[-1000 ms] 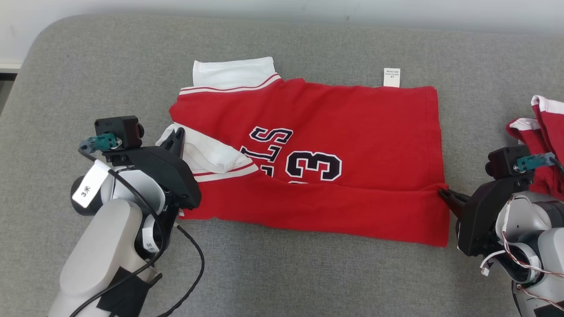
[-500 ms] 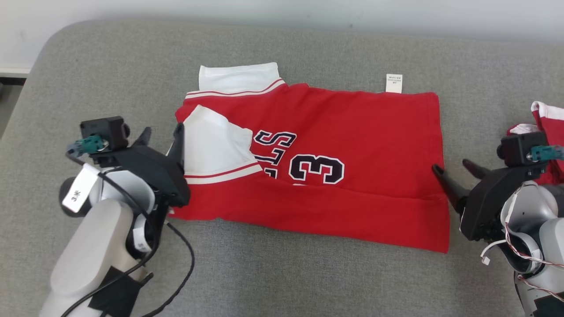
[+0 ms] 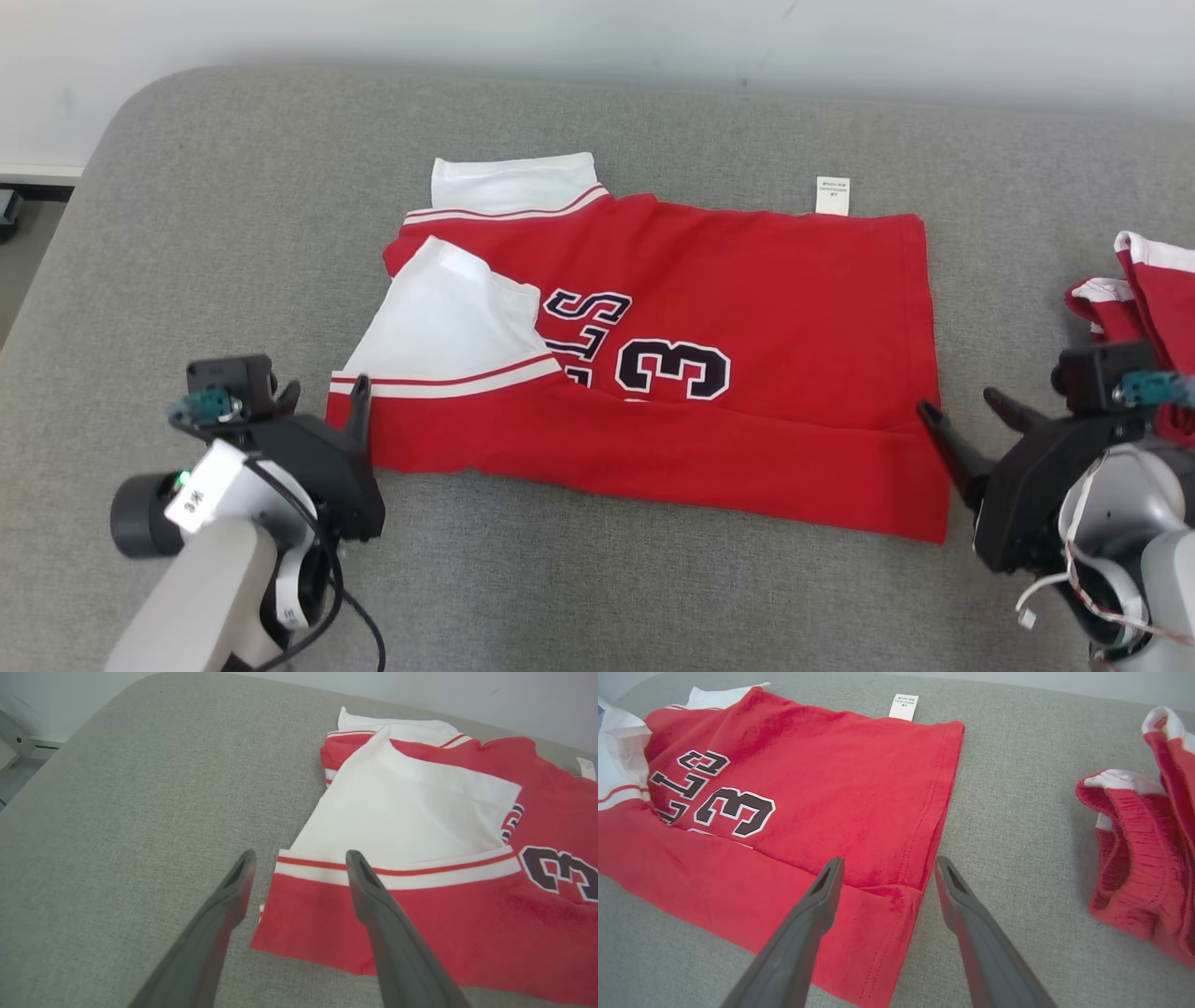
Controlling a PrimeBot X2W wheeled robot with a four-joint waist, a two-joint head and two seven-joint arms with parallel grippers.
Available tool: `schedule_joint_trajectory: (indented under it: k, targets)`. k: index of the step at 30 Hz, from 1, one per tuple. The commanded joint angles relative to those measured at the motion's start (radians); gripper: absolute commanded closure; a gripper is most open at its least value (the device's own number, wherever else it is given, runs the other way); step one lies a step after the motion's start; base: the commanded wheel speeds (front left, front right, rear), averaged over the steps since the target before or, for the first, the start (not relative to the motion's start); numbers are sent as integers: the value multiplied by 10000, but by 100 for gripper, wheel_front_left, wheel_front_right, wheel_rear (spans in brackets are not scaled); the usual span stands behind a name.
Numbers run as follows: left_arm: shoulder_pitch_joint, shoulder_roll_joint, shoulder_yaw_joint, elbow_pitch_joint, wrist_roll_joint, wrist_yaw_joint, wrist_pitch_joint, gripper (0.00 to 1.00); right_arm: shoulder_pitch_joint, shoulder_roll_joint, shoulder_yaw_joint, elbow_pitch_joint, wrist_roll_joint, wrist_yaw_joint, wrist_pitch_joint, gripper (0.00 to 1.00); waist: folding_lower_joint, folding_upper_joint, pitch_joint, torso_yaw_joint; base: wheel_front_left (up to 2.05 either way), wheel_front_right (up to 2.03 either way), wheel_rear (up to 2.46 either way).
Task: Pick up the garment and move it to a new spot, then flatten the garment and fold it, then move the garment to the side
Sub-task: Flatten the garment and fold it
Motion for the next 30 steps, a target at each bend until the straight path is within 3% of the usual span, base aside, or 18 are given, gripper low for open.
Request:
schedule_joint_trajectory:
  k: [1,15,30]
  targets:
    - [168,84,-21,32,119,59,-52,0,111,54,-41,-88,-116,-5,-9,0,0,-1,-4,-7,0,0,0]
    - [521,117,-335,430,469,127,-1081,0,1175,945,-301,252,-736,-5,-913,0,0,-1,64,-27,0,0,0]
    - [296,35,-476,1316,391,-80,-1632,0,1562,1413,-742,535,-959,-5,-650,0,0,-1,125,-131,0,0,0]
